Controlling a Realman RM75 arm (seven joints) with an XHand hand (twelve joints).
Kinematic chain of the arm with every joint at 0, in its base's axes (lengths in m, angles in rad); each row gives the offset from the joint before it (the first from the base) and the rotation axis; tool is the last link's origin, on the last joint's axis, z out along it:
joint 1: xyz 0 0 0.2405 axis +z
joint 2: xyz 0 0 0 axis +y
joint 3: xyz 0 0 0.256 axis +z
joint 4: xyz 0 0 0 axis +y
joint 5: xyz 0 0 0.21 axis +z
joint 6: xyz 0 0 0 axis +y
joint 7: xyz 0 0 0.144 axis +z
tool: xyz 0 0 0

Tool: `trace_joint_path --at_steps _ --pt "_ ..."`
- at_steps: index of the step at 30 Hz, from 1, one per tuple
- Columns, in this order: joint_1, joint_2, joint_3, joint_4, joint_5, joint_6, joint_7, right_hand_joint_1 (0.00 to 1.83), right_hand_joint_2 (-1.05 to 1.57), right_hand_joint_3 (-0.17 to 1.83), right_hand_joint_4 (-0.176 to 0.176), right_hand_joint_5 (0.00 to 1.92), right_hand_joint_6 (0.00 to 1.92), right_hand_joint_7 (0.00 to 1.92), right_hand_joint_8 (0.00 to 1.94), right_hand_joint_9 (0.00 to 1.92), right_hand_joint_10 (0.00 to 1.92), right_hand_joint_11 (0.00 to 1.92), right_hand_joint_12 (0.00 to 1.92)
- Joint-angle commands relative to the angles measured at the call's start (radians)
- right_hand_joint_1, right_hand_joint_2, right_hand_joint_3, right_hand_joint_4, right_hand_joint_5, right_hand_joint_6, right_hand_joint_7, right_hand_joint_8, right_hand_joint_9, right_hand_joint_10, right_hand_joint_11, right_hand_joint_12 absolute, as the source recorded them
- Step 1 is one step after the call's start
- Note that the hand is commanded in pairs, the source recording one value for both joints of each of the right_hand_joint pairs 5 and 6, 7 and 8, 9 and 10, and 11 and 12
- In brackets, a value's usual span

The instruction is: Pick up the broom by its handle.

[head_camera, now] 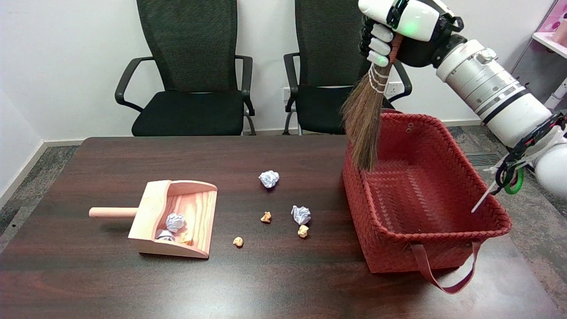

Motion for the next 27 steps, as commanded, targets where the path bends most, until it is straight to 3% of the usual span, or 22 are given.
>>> trace_joint_path --at_steps 1,4,6,9,20,27 --pt "0.02 0.004 -0.006 0.042 0.005 0.044 0.005 0.97 1.55 1.17 0.028 1.92 1.92 1.92 1.92 1.92 1.92 1.92 1.92" --pt "0.202 0.007 -0.217 0.06 0.031 0.087 -0.001 0.97 1.55 1.17 0.028 1.92 1.92 1.92 1.92 1.92 1.92 1.92 1.92" --pt "0.433 0.013 -0.455 0.085 0.052 0.121 -0.001 0.97 1.55 1.18 0.029 1.92 1.92 1.92 1.92 1.92 1.92 1.92 1.92" --pt "0.58 0.006 -0.649 0.125 0.052 0.138 -0.001 0.97 1.55 1.18 0.028 1.92 1.92 1.92 1.92 1.92 1.92 1.92 1.92" --pt "0.72 -0.103 -0.782 0.228 0.049 0.103 -0.022 0.97 1.55 1.17 0.025 1.92 1.92 1.92 1.92 1.92 1.92 1.92 1.92" --pt "0.754 -0.163 -0.793 0.272 0.052 0.075 -0.078 0.97 1.55 1.17 0.026 1.92 1.92 1.92 1.92 1.92 1.92 1.92 1.92"
